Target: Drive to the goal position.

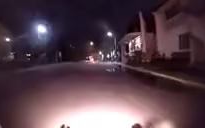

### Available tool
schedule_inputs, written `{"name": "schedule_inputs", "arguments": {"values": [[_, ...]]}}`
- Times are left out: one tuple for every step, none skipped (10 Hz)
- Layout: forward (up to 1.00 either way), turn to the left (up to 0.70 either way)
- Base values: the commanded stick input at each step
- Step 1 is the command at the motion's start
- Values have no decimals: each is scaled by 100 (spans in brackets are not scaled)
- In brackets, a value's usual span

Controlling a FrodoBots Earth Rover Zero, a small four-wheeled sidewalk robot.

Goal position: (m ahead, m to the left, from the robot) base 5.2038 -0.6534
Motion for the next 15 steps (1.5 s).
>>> {"name": "schedule_inputs", "arguments": {"values": [[100, 0], [100, 0], [100, 0], [100, 0], [100, 0], [100, 0], [100, 0], [100, 0], [100, 0], [100, -11], [100, -35], [100, -4], [100, -2], [100, 0], [100, 0]]}}
